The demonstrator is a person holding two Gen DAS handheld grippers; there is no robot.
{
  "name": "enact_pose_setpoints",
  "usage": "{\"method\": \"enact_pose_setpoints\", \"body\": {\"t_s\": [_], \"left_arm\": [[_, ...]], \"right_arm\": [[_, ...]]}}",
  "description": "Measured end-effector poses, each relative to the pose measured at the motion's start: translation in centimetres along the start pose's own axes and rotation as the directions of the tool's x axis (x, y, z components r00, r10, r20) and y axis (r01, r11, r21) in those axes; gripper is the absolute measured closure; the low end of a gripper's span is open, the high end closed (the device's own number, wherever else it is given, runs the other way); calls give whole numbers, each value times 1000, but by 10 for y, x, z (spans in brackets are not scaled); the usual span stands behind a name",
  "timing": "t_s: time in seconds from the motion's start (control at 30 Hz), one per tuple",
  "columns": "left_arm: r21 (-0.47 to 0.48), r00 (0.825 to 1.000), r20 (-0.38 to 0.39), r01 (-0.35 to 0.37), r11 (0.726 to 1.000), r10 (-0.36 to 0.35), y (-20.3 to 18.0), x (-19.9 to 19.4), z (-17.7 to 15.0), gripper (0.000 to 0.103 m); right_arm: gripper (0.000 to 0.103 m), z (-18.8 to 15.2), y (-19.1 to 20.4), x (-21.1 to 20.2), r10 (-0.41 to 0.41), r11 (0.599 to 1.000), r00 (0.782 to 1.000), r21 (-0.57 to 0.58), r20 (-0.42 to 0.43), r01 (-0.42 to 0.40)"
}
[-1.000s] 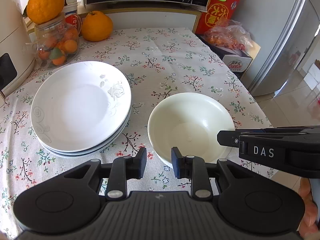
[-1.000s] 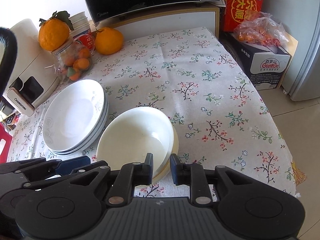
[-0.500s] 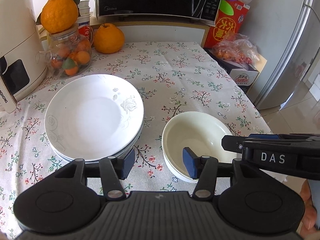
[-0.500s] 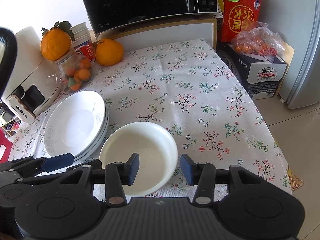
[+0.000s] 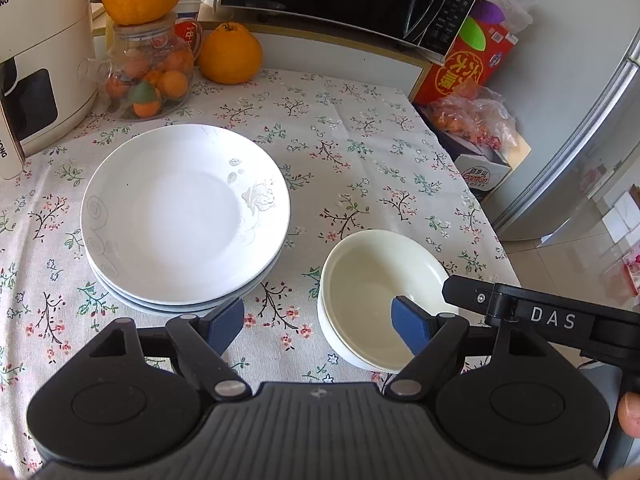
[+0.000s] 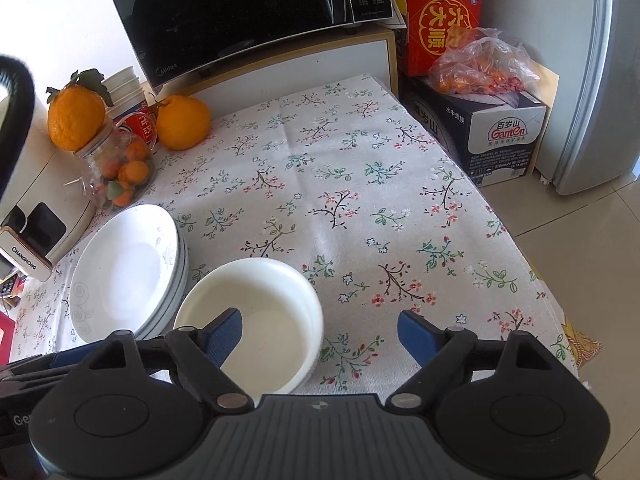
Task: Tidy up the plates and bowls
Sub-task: 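Move both grippers to the rim of the stacked bowls and close them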
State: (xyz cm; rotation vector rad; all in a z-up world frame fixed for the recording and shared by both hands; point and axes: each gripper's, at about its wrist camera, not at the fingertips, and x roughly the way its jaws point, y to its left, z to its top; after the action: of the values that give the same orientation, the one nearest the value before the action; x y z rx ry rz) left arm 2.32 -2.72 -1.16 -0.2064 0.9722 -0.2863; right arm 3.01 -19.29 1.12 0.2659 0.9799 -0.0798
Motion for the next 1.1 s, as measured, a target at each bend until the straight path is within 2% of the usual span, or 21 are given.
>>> {"method": "enact_pose_setpoints", "body": {"t_s": [0.1, 0.23, 0.3, 0.47, 0.63, 0.77, 0.93, 1.1], "left_arm": [[-37, 1000, -4, 2, 999, -3, 6, 3, 1, 23], [-56, 1000, -21, 20, 998, -21, 10, 8, 1, 25], [-58, 999, -28, 29, 998, -30, 10, 9, 1, 30], [-48, 997, -18, 72, 996, -73, 7, 7, 1, 54], [-26, 995, -17, 99, 995, -100, 2, 11, 0, 62], [-39, 993, -27, 116, 993, -117, 3, 15, 1, 65], [-41, 994, -47, 101, 994, -103, 3, 23, 1, 66], [-30, 994, -63, 90, 996, -91, 2, 31, 0, 68]], "right_arm": [[17, 1, -6, 1, -22, 1000, 1000, 22, 11, 22], [17, 2, -15, 8, -16, 998, 1000, 68, -13, 17], [17, 2, -15, 9, -23, 998, 1000, 62, -14, 23], [18, 1, -15, 12, -27, 998, 999, 60, -19, 28], [21, 2, -15, 12, -6, 997, 1000, 71, -17, 7], [28, 2, -16, 16, 4, 998, 1000, 65, -29, -2], [37, 1, -15, 24, 9, 999, 998, 53, -59, -6], [53, 1, -14, 30, 28, 999, 996, 43, -80, -25]]}}
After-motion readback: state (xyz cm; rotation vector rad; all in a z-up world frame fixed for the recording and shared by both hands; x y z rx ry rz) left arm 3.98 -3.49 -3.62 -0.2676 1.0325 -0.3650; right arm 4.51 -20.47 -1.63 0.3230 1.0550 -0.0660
